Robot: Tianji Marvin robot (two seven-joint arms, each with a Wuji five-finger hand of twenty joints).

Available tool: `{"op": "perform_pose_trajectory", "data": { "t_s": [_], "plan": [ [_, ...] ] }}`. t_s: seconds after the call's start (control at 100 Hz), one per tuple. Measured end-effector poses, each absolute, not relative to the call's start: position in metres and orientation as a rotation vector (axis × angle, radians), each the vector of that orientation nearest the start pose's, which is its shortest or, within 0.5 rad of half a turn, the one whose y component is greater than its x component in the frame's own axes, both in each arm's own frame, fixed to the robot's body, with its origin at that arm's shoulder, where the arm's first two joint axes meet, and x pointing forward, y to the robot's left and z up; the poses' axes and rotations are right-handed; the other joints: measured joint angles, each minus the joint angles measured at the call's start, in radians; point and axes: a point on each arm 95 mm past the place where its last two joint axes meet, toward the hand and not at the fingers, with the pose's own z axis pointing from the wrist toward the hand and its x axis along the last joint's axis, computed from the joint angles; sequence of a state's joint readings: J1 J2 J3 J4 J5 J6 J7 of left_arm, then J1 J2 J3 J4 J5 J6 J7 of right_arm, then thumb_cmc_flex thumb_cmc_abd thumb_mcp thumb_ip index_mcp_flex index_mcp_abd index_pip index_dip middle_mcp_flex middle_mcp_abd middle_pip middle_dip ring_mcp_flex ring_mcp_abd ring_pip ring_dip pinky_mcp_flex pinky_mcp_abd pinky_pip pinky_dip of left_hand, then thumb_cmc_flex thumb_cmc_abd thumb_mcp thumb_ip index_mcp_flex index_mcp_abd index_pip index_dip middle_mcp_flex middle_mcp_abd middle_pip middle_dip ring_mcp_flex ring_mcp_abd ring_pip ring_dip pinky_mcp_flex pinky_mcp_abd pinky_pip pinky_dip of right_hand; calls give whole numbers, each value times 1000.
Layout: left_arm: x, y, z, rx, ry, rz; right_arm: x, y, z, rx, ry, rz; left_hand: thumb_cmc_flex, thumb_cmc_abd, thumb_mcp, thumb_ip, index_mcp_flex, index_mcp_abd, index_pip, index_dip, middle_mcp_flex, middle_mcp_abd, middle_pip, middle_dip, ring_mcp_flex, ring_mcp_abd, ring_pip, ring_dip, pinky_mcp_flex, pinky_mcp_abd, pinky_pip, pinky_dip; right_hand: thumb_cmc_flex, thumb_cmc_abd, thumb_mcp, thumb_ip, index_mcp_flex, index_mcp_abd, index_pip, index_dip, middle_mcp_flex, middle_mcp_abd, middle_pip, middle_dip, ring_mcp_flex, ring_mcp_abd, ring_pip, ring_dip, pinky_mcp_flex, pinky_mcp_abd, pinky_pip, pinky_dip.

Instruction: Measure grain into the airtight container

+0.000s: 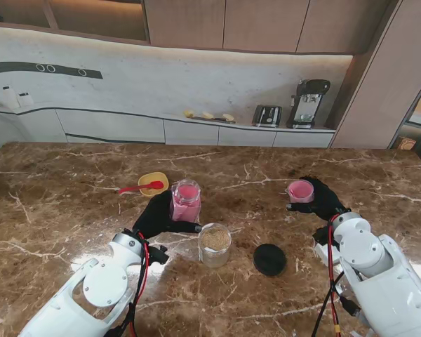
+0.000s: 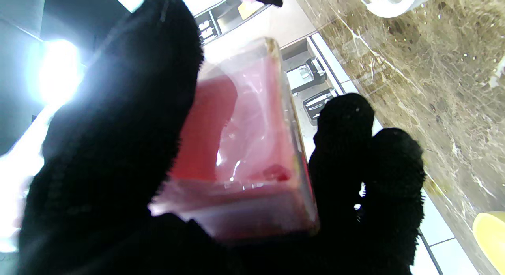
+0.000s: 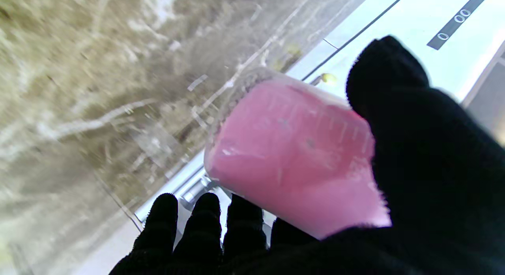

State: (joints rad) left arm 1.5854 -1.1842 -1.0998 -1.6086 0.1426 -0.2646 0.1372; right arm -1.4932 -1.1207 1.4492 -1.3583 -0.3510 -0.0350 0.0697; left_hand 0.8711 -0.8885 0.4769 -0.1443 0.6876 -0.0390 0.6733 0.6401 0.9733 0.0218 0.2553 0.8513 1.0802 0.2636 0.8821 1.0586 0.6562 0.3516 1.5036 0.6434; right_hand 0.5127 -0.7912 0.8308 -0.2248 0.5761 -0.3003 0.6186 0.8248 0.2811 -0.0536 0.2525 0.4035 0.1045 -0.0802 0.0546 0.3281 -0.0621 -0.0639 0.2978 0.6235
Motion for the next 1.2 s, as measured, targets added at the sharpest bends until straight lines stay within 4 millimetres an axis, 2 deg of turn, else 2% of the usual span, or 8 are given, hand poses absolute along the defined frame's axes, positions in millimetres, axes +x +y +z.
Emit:
{"op": "perform_pose_trajectory", "data": {
  "t_s": [0.14, 0.34, 0.51, 0.62, 0.7, 0.87, 1.1, 1.2],
  "plan": [
    [376, -73, -315, -1826, 933, -2383, 432, -106, -308, -2506, -1254, -2295, 0, 0, 0, 0, 0, 0, 0, 0, 0, 0, 0, 0, 0, 0, 0, 0, 0, 0, 0, 0, 0, 2, 0, 0, 0, 3, 0, 18, 99, 8, 14, 0, 1, 1, 70, 24, -6, 1, 65, 72],
    [377, -79, -309, -1812, 983, -2402, 420, -85, -262, -2365, -1358, -2416, 0, 0, 0, 0, 0, 0, 0, 0, 0, 0, 0, 0, 0, 0, 0, 0, 0, 0, 0, 0, 0, 11, 0, 0, 0, 39, 12, 32, 236, 23, 25, 1, 46, 13, 182, 47, 53, 17, 141, 100],
    [377, -87, -306, -1813, 1024, -2414, 408, -66, -231, -2259, -1384, -2494, 0, 0, 0, 0, 0, 0, 0, 0, 0, 0, 0, 0, 0, 0, 0, 0, 0, 0, 0, 0, 0, 18, 0, 0, 0, 68, 23, 42, 373, 31, 52, 41, 197, 50, 291, 65, 160, 49, 282, 125],
    [377, -92, -305, -1818, 1047, -2418, 402, -55, -219, -2196, -1439, -2533, 0, 0, 0, 0, 0, 0, 0, 0, 0, 0, 0, 0, 0, 0, 0, 0, 0, 0, 0, 0, 0, 20, 0, 0, 0, 82, 35, 42, 483, 36, 74, 74, 407, 81, 349, 101, 293, 111, 435, 136],
    [377, -95, -304, -1823, 1060, -2418, 399, -47, -214, -2150, -1455, -2538, 0, 0, 0, 0, 0, 0, 0, 0, 0, 0, 0, 0, 0, 0, 0, 0, 0, 0, 0, 0, 0, 21, 0, 0, 0, 86, 38, 42, 526, 39, 77, 87, 551, 95, 387, 102, 417, 144, 590, 120],
    [377, -103, -303, -1833, 1088, -2421, 392, -28, -206, -2050, -1525, -2528, 0, 0, 0, 0, 0, 0, 0, 0, 0, 0, 0, 0, 0, 0, 0, 0, 0, 0, 0, 0, -26, 21, 1, 0, 19, 106, 49, 42, 590, 56, 84, 113, 715, 110, 467, 176, 534, 165, 818, 21],
    [378, -109, -301, -1835, 1118, -2419, 380, -7, -188, -1917, -1599, -2551, 0, 0, 0, 0, 0, 0, 0, 0, 0, 0, 0, 0, 0, 0, 0, 0, 0, 0, 0, 0, -65, 21, 1, -1, 40, 131, 83, 42, 651, 72, 127, 172, 810, 144, 596, 229, 629, 174, 961, -10],
    [378, -110, -302, -1836, 1121, -2417, 377, 1, -181, -1873, -1622, -2562, 0, 0, 0, 0, 0, 0, 0, 0, 0, 0, 0, 0, 0, 0, 0, 0, 0, 0, 0, 0, -78, 21, -1, -2, 51, 142, 98, 51, 685, 84, 138, 227, 848, 164, 647, 254, 666, 178, 1019, -23]
  ]
}}
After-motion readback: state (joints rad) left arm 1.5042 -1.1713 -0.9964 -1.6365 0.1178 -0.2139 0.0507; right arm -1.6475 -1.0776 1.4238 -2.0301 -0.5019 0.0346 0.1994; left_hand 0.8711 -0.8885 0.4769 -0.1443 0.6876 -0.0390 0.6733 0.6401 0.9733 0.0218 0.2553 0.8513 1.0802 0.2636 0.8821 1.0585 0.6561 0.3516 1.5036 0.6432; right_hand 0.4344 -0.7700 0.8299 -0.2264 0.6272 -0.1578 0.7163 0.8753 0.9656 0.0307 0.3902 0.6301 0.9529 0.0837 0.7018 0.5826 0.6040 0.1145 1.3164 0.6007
